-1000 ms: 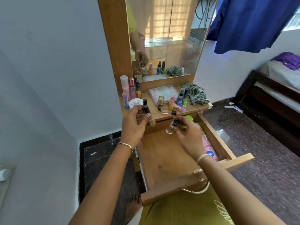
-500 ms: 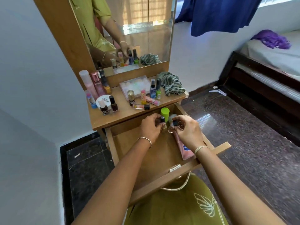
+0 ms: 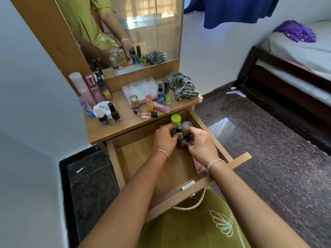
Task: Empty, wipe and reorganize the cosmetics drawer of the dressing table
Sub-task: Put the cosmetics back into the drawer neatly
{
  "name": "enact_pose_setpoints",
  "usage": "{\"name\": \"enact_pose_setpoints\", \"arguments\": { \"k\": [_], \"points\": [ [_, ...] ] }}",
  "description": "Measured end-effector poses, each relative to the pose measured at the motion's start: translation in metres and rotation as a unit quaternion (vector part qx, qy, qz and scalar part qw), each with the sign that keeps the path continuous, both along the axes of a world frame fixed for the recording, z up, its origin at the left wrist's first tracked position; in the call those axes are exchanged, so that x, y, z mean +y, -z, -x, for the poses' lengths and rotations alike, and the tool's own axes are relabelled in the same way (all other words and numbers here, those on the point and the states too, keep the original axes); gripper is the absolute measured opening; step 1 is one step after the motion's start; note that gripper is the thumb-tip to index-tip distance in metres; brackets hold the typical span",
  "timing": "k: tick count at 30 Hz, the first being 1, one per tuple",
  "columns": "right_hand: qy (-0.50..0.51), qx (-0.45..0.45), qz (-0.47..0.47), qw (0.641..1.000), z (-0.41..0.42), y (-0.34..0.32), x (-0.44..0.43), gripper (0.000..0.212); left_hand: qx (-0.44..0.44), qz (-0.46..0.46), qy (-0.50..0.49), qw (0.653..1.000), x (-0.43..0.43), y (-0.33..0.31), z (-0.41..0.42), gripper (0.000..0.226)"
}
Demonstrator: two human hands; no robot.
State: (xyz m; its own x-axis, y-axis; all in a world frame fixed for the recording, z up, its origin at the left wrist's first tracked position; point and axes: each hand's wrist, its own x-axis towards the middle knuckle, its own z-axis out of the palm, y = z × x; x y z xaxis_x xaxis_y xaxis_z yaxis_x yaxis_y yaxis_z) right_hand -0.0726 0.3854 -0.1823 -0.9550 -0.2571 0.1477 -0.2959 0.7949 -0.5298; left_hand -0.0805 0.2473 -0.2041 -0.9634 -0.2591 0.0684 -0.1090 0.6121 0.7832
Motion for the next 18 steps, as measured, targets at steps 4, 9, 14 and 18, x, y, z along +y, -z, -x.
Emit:
{"name": "enact_pose_setpoints", "arguments": {
  "k": [4, 9, 14, 18],
  "points": [
    [0.01, 0.002, 0.003, 1.0, -0.002, -0.001, -0.001, 0.034, -0.009, 0.0, 0.007, 1.0, 0.002, 0.001, 0.004, 0.026],
    [0.002, 0.002, 0.0, 1.0, -0.001, 0.0, 0.0, 0.031, -0.019, -0.014, 0.002, 1.0, 0.002, 0.001, 0.003, 0.031],
    [-0.003, -0.009, 0.006, 1.0, 0.001, -0.001, 0.001, 0.03, -0.005, -0.056, -0.02, 0.998, -0.009, -0.002, -0.008, 0.026],
    [-0.009, -0.014, -0.011, 1.0, 0.0, 0.0, 0.0, 0.035, -0.007, -0.077, -0.043, 0.996, -0.019, -0.001, -0.021, 0.023]
  ]
}}
